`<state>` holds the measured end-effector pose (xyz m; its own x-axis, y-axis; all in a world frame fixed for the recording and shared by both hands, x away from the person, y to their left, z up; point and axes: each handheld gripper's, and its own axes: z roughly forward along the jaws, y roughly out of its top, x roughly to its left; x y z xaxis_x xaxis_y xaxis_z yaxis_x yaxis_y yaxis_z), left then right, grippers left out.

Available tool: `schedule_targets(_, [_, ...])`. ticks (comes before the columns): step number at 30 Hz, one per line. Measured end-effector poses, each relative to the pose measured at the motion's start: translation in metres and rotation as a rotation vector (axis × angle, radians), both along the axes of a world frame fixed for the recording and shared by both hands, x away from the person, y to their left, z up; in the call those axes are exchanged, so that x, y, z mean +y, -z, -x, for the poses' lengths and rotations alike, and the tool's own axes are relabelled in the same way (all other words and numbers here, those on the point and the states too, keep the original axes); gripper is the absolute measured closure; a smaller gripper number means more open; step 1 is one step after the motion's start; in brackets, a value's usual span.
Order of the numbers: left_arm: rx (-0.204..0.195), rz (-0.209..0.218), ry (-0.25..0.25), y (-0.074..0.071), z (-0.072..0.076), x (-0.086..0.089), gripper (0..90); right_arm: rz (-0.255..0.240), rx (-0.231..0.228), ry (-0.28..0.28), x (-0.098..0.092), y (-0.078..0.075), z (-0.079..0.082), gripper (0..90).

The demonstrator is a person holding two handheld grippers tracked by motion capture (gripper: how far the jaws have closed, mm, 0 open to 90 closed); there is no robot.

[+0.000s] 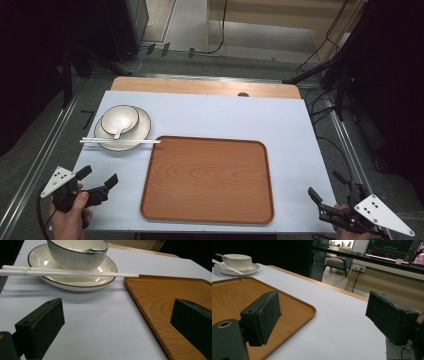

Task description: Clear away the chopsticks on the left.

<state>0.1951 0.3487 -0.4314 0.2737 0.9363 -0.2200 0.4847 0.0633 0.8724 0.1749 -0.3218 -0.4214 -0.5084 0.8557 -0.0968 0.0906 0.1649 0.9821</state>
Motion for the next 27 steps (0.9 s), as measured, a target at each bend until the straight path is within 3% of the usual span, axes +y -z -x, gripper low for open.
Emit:
schedule_targets(4, [0.001, 0.0, -0.009, -0.003, -0.003, -0.004, 0.0, 0.006, 0.002, 0.0, -0.003, 0.002, 0.001, 13.1])
schedule_targets(8, [0.011, -0.005, -0.008, -0.005, -0.01, -0.013, 9.2, 0.025, 0.003, 0.003, -0.003, 0.003, 0.003, 13.1])
schedule_targets(9, [0.025, -0.017, 0.006, -0.004, -0.014, -0.018, 21.8, 0.024, 0.014, 0.002, -0.002, 0.003, 0.003, 13.1])
schedule_targets(11, [0.039, -0.026, -0.002, -0.003, -0.016, -0.022, 38.1, 0.027, 0.02, -0.004, -0.001, 0.003, 0.003, 13.1])
schedule_targets(12, [0.042, -0.03, -0.007, -0.002, -0.018, -0.024, 38.1, 0.027, 0.02, -0.004, -0.001, 0.003, 0.003, 13.1])
schedule_targets(13, [0.045, -0.038, 0.001, -0.001, -0.023, -0.028, 54.8, 0.033, 0.024, -0.014, 0.0, 0.003, 0.003, 13.1])
schedule_targets(14, [0.045, -0.038, 0.001, -0.001, -0.023, -0.028, 63.7, 0.033, 0.024, -0.014, 0.0, 0.003, 0.003, 13.1])
schedule_targets(15, [0.083, -0.045, 0.013, -0.001, -0.031, -0.032, 71.2, 0.037, 0.025, -0.017, 0.001, 0.003, 0.004, 13.1])
schedule_targets(17, [0.087, -0.041, 0.018, -0.001, -0.035, -0.034, 81.9, 0.036, 0.027, -0.018, 0.001, 0.003, 0.005, 13.1])
schedule_targets(20, [0.12, -0.036, 0.013, 0.003, -0.051, -0.04, 90.0, 0.041, 0.026, -0.028, 0.001, 0.003, 0.005, 13.1])
schedule_targets(27, [0.124, -0.081, -0.022, 0.005, -0.074, -0.042, 90.0, 0.04, 0.029, -0.029, 0.001, 0.003, 0.005, 13.1])
